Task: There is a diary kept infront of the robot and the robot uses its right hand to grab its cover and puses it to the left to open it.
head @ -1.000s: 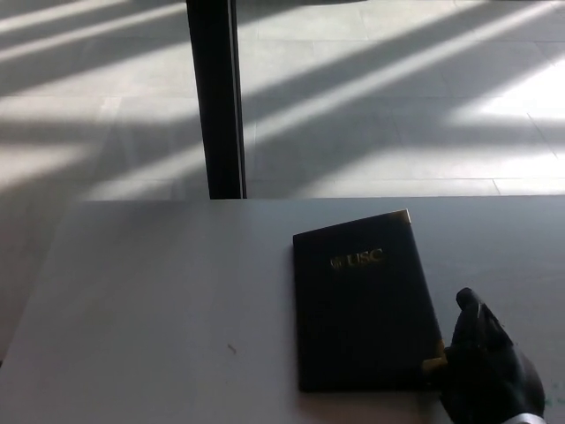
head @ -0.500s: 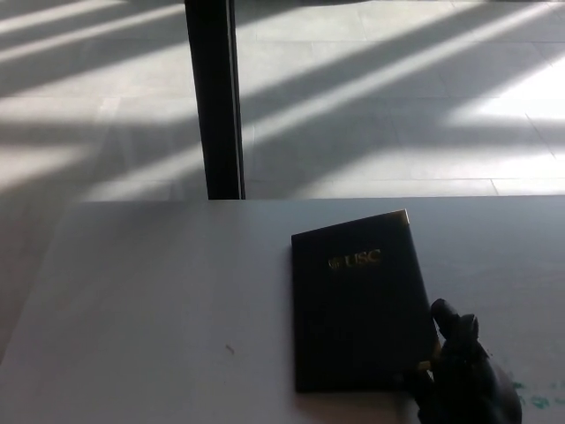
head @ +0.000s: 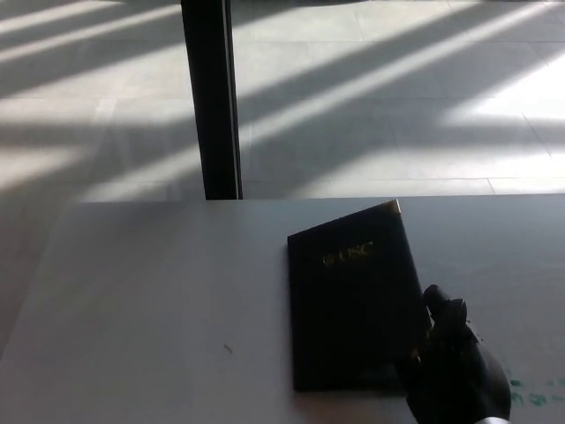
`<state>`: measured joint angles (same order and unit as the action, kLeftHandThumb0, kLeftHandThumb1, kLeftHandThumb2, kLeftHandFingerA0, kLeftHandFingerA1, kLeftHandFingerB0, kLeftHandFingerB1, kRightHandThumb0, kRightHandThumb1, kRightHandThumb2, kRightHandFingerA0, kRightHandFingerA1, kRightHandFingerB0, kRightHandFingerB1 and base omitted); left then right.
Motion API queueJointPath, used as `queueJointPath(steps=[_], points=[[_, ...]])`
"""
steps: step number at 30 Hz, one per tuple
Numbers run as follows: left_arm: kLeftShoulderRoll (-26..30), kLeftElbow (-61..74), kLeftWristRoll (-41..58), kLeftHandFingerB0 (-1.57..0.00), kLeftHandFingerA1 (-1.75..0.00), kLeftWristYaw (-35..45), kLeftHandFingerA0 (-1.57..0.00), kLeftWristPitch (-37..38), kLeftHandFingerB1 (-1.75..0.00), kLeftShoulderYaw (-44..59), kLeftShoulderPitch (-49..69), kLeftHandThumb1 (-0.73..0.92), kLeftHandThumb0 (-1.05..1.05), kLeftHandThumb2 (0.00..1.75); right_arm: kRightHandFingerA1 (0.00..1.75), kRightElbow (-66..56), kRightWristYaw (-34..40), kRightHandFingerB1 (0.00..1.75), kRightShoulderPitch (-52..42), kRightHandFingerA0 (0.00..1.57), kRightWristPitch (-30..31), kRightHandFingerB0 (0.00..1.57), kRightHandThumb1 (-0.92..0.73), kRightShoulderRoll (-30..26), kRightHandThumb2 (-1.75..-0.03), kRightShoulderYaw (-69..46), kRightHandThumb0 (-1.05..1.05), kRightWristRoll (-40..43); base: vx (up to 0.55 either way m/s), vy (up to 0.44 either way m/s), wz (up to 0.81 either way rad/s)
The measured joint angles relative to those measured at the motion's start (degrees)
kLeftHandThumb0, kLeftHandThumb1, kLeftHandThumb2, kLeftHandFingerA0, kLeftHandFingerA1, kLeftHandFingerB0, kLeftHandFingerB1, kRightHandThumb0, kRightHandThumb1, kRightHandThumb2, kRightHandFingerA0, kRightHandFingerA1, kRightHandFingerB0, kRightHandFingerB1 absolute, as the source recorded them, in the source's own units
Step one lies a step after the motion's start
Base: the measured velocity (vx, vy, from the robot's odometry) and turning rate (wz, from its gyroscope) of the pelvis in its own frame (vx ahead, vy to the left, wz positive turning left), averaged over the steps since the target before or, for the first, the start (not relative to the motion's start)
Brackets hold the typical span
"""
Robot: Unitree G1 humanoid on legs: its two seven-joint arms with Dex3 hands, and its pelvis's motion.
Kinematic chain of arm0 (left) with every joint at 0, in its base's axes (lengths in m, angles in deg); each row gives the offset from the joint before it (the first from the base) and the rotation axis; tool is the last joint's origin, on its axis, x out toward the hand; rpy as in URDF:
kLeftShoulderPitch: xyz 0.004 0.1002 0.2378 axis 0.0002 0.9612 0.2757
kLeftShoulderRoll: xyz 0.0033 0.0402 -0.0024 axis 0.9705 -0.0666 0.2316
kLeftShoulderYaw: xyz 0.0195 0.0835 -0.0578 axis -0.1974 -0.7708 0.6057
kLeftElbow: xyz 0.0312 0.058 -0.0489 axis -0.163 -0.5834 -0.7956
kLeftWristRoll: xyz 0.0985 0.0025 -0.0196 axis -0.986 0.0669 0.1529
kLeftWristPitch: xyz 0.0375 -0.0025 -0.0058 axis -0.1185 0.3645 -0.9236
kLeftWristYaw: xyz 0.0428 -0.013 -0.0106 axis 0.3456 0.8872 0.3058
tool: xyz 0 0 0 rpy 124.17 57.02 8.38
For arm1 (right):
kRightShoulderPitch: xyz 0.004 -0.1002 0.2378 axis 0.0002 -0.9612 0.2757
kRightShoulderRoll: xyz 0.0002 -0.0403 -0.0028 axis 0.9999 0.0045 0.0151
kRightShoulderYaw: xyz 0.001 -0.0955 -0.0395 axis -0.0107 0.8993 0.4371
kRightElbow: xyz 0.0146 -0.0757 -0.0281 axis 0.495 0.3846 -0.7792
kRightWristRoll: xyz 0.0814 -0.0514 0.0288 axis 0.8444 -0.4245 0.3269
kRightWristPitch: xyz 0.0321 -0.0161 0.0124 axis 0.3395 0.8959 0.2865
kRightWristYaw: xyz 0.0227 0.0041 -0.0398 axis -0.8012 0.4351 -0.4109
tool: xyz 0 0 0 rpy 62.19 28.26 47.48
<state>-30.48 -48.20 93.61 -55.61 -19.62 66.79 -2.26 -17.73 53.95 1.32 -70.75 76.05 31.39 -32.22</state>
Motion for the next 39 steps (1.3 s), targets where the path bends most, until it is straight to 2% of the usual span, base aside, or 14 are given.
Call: queueJointPath(steps=[8,9,13,19,20,21,22,23,25,26,31,34,38,39], points=[[0.02,-0.37,-0.02,-0.23,-1.09,-0.08,-0.36,0.15,-0.88,-0.02,0.39,0.92,-1.02,0.96,0.48,-4.46,1.9,0.4,1.57,0.18,0.09,0.11,-0.92,-0.36,-0.75,5.95,-0.92,-0.63,0.0,0.0,0.0],[0.03,-0.46,-0.02,-0.14,-0.99,-0.08,-0.51,0.24,-0.73,-0.04,0.41,0.89,-0.93,1.38,0.48,-5.17,2.12,0.41,1.95,0.17,0.24,0.12,-0.92,-0.45,-0.75,7.55,-0.92,-0.86,0.0,0.0,0.0],[0.19,-0.7,-0.02,-0.23,-1.1,-0.11,-0.36,0.45,-0.88,0.0,0.72,0.92,-1.03,0.95,0.52,-7.83,2.45,0.43,3.13,0.15,0.52,0.1,-0.91,-1.03,-0.75,14.49,-0.94,-2.87,0.0,0.0,0.0],[0.36,-1.13,-0.07,-0.23,-1.08,-0.21,-0.37,0.52,-0.86,-0.33,0.68,0.92,-1.03,0.98,0.56,-8.49,2.13,0.51,3.13,0.12,0.1,0.1,-0.74,-2.43,-1.09,22.85,-0.91,-7.59,0.0,0.0,0.0],[0.36,-1.17,-0.1,-0.23,-1.1,-0.22,-0.38,0.52,-0.86,-0.52,0.61,0.92,-1.03,0.98,0.53,-8.49,2.02,0.44,2.84,0.14,-0.05,0.1,-0.92,-2.62,-0.72,24.3,-0.92,-8.53,0.0,0.0,0.0],[0.36,-1.17,-0.11,-0.23,-1.12,-0.24,-0.38,0.51,-0.88,-0.61,0.59,0.92,-1.03,0.97,0.55,-8.48,1.96,0.51,2.73,0.11,-0.1,0.1,-0.75,-2.71,-1.1,24.88,-0.9,-9.02,0.0,0.0,0.0],[0.36,-1.17,-0.14,-0.21,-1.1,-0.3,-0.36,0.51,-0.86,-0.84,0.46,0.92,-1.04,0.99,0.53,-8.39,1.8,0.44,2.62,0.12,-0.13,0.08,-0.92,-2.87,-0.74,26.24,-0.91,-10.17,0.0,0.0,0.0],[0.36,-1.14,-0.13,-0.14,-1.02,-0.34,-0.51,0.51,-0.73,-0.96,0.33,0.91,-0.93,1.4,0.53,-8.25,1.69,0.53,2.66,0.0,-0.16,0.01,-0.49,-2.96,-1.12,26.9,-0.39,-10.95,0.0,0.0,0.0],[0.36,-1.0,-0.14,-0.13,-1.01,-0.36,-0.49,0.51,-0.74,-1.21,0.21,0.91,-0.94,1.41,0.53,-7.42,1.55,0.42,3.12,0.07,-0.21,0.05,-0.92,-3.07,-0.77,27.29,-0.89,-12.28,0.0,0.0,0.0],[0.36,-0.89,-0.15,-0.19,-1.06,-0.39,-0.33,0.51,-0.84,-1.43,0.11,0.92,-1.03,0.99,0.52,-6.23,1.46,0.44,4.01,0.08,-0.15,0.0,-0.83,-3.1,-1.2,27.26,-0.89,-13.43,0.0,0.0,0.0],[0.42,-0.14,-0.19,-0.2,-1.06,-0.47,-0.34,0.51,-0.82,-2.21,-0.1,0.92,-1.03,0.98,0.42,-1.16,1.2,0.38,9.51,0.1,-0.06,0.0,-0.86,-3.47,-1.23,24.63,-0.89,-17.21,0.0,0.0,0.0],[0.48,0.15,-0.27,-0.14,-1.0,-0.71,-0.46,0.52,-0.76,-2.87,-0.76,0.91,-0.92,1.43,0.54,4.0,1.05,0.46,14.62,0.1,0.13,0.01,-0.84,-4.28,-1.22,21.9,-0.91,-19.66,0.0,0.0,0.0],[0.54,1.2,-0.9,-0.19,-1.04,-0.79,-0.3,0.51,-0.83,-5.08,-1.21,0.92,-1.05,1.02,0.52,11.47,1.21,0.46,21.97,0.05,0.39,0.08,-0.92,-4.45,-0.79,18.64,-0.86,-22.89,0.0,0.0,0.0],[0.54,1.45,-1.04,-0.18,-1.05,-0.83,-0.3,0.51,-0.85,-5.33,-1.23,0.92,-1.05,1.02,0.54,12.64,1.26,0.5,23.05,0.08,0.46,0.03,-0.84,-4.44,-1.21,18.26,-0.93,-23.42,0.0,0.0,0.0]])
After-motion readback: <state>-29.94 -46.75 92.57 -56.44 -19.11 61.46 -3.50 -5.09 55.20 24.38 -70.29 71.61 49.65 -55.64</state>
